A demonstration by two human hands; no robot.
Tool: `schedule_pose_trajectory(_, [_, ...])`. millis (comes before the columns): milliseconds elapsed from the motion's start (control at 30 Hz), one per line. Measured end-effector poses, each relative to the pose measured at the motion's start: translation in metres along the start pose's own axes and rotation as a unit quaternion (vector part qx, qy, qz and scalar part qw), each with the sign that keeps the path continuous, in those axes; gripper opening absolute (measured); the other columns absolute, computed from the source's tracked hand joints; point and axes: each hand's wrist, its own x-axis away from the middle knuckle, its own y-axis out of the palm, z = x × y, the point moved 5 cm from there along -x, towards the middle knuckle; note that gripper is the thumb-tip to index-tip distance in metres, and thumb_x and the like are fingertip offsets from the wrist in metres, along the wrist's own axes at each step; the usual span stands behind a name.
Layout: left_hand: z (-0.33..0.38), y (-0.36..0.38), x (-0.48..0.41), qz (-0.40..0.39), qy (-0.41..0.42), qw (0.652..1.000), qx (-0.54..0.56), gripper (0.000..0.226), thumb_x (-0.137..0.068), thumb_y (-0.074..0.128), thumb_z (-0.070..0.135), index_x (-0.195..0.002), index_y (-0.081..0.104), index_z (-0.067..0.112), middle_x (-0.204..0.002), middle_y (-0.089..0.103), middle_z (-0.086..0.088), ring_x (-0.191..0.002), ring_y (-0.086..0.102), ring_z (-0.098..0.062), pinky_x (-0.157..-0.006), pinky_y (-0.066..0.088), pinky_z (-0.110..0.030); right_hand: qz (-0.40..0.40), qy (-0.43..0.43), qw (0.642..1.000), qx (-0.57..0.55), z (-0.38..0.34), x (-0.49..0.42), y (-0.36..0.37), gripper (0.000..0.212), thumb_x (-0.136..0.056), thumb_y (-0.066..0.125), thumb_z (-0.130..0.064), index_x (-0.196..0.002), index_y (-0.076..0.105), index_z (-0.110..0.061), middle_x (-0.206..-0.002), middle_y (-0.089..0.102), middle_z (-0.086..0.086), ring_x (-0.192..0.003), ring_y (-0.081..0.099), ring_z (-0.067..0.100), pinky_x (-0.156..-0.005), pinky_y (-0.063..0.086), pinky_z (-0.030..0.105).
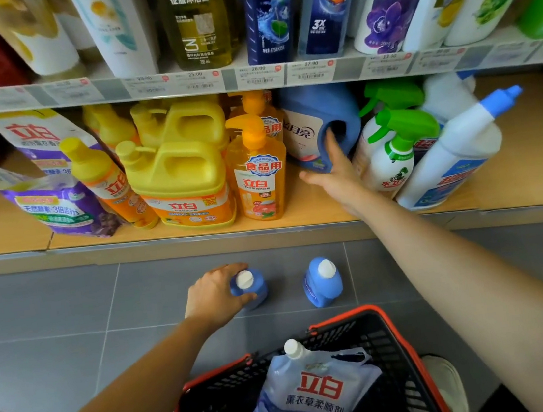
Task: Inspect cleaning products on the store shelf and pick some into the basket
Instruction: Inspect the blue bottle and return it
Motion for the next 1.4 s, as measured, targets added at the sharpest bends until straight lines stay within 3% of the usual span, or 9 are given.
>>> schedule_pose_trajectory(233, [-0.006, 0.003, 0.004, 0.003, -0.012, 0.999, 0.040, 0.059, -0.077, 0.081, 0.052, -0.131, 0.061, 0.040, -0.125, 0.068, 0.014, -0.110, 0.064, -0.013, -0.083, 0.049, -0.027, -0.058, -0.002, 0.996, 0.062, 0.002, 0.012, 0.015, 0.088, -0.084, 0.079, -0.022, -0.155, 0.029, -0.030, -0.156, 0.041, -0.007, -0.141, 0.039, 0.011, -0.113, 0.030, 0.030])
schedule_pose_trajectory(367, [0.010, -0.003, 0.004, 0.025, 0.020, 0.999, 0.000, 0.060, -0.078, 0.075, 0.057, -0.134, 0.060, 0.039, -0.131, 0.065, 0.016, -0.120, 0.060, -0.014, -0.088, 0.049, -0.029, 0.152, -0.003, 0.988, 0.026, 0.008, 0.028, -0.001, 0.047, -0.083, 0.076, -0.011, -0.127, 0.061, -0.011, -0.118, 0.068, 0.005, -0.105, 0.066, 0.020, -0.098, 0.053, 0.040])
schedule_pose_trajectory(467, [0.041, -0.028, 0.002, 0.123, 0.095, 0.988, 0.015, 0.052, -0.080, 0.079, 0.044, -0.128, 0.068, 0.028, -0.125, 0.069, 0.008, -0.116, 0.064, -0.018, -0.087, 0.054, -0.033, 0.251, -0.025, 0.967, 0.041, 0.004, 0.032, -0.018, 0.063, -0.078, 0.080, -0.013, -0.134, 0.052, -0.007, -0.128, 0.062, 0.010, -0.114, 0.062, 0.025, -0.094, 0.049, 0.029])
schedule_pose_trajectory(567, [0.077, -0.064, -0.003, 0.253, 0.181, 0.950, 0.034, 0.045, -0.081, 0.081, 0.029, -0.123, 0.070, 0.017, -0.116, 0.070, -0.002, -0.105, 0.065, -0.024, -0.078, 0.058, -0.039, 0.214, -0.011, 0.976, 0.030, -0.003, 0.017, -0.021, 0.092, -0.078, 0.083, -0.024, -0.153, 0.032, -0.013, -0.151, 0.045, 0.006, -0.136, 0.046, 0.022, -0.110, 0.040, 0.034])
schedule_pose_trajectory(700, [0.111, -0.106, -0.015, 0.352, 0.226, 0.908, 0.025, 0.061, -0.085, 0.071, 0.033, -0.140, 0.055, 0.014, -0.140, 0.053, -0.009, -0.123, 0.051, -0.025, -0.095, 0.046, -0.029, 0.183, -0.033, 0.982, -0.032, -0.018, -0.003, -0.024, 0.076, -0.078, 0.083, -0.023, -0.143, 0.043, -0.017, -0.139, 0.057, 0.002, -0.127, 0.054, 0.020, -0.107, 0.045, 0.038])
schedule_pose_trajectory(867, [0.124, -0.109, -0.032, 0.276, 0.191, 0.941, -0.041, 0.087, -0.083, 0.074, 0.037, -0.158, 0.032, 0.023, -0.164, 0.026, -0.014, -0.145, 0.036, -0.031, -0.106, 0.045, -0.038, 0.188, -0.019, 0.981, -0.034, -0.015, -0.011, -0.022, 0.045, -0.083, 0.078, -0.019, -0.119, 0.054, -0.008, -0.118, 0.067, 0.011, -0.107, 0.064, 0.029, -0.096, 0.053, 0.048])
schedule_pose_trajectory(967, [0.123, -0.109, -0.034, 0.270, 0.194, 0.943, -0.027, 0.083, -0.082, 0.075, 0.030, -0.155, 0.038, 0.022, -0.158, 0.034, -0.016, -0.142, 0.039, -0.032, -0.104, 0.050, -0.040, 0.131, -0.017, 0.990, -0.040, -0.007, -0.001, -0.006, 0.027, -0.088, 0.075, -0.016, -0.107, 0.060, -0.006, -0.109, 0.071, 0.017, -0.093, 0.068, 0.025, -0.085, 0.056, 0.044])
schedule_pose_trajectory(1100, [0.120, -0.112, -0.035, 0.275, 0.201, 0.940, -0.012, 0.080, -0.079, 0.075, 0.024, -0.153, 0.044, 0.022, -0.153, 0.042, -0.016, -0.141, 0.039, -0.031, -0.104, 0.046, -0.037, 0.050, -0.013, 0.993, -0.102, -0.001, 0.028, 0.009, 0.033, -0.088, 0.074, -0.015, -0.118, 0.061, -0.018, -0.114, 0.073, 0.000, -0.100, 0.070, 0.008, -0.082, 0.055, 0.023])
schedule_pose_trajectory(1400, [0.116, -0.108, -0.027, 0.257, 0.230, 0.936, 0.071, 0.073, -0.080, 0.076, 0.015, -0.148, 0.051, 0.016, -0.162, 0.032, -0.016, -0.152, 0.027, -0.034, -0.118, 0.033, -0.038, 0.063, -0.019, 0.985, -0.160, -0.017, 0.072, -0.006, 0.026, -0.090, 0.072, -0.018, -0.115, 0.066, -0.023, -0.108, 0.075, -0.005, -0.101, 0.071, 0.013, -0.083, 0.056, 0.031])
